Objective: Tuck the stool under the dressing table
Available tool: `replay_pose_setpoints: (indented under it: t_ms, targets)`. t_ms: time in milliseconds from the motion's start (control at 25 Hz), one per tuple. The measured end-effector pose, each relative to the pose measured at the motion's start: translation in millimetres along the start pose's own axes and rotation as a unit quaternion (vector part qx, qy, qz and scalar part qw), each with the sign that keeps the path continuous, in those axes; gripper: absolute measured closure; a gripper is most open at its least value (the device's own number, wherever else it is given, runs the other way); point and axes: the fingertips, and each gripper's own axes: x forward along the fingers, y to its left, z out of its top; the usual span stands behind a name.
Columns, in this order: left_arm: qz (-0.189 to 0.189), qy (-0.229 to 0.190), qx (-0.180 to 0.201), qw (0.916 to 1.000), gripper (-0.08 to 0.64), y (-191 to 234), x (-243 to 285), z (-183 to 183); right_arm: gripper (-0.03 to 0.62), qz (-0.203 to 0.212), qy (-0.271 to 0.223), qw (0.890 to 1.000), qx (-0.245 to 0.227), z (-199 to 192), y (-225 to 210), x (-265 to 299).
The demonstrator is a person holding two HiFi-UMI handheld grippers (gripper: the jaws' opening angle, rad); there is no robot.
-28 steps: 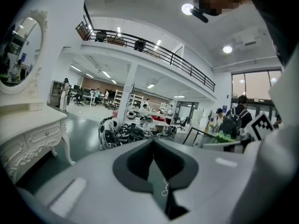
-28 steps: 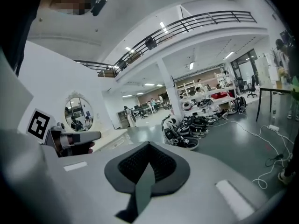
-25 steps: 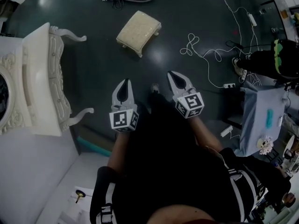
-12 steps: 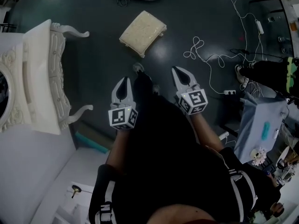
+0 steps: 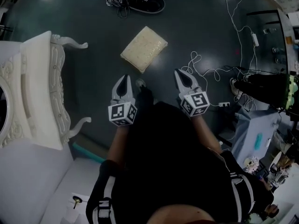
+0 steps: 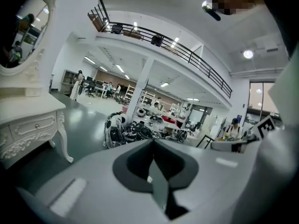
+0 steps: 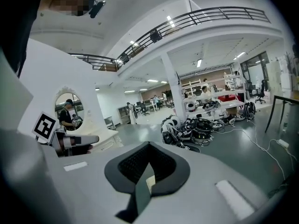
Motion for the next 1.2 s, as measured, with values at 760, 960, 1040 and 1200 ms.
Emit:
replay_pose_setpoints:
  t_ms: [760, 960, 1040, 1200]
  targets:
    - [0.063, 0.04, -0.086, 0.9935, 0.551, 92, 112, -22, 0.594, 0.087, 0.07, 0.994, -0.011, 14, -53, 181]
    - [0.082, 0.039, -0.159, 0.9831, 0.55, 114, 164, -49, 0.594, 0.109, 0.107, 0.988, -0.006, -7, -83, 241]
    - [0.085, 0.049, -0.179, 0.979, 0.549, 122, 184, -69, 0.594, 0.112, 0.121, 0.986, -0.007, -21, -97, 263]
    - [0.096, 0.069, -0.219, 0.9686, 0.549, 144, 216, -111, 0.592, 0.126, 0.16, 0.979, -0.013, -60, -120, 302]
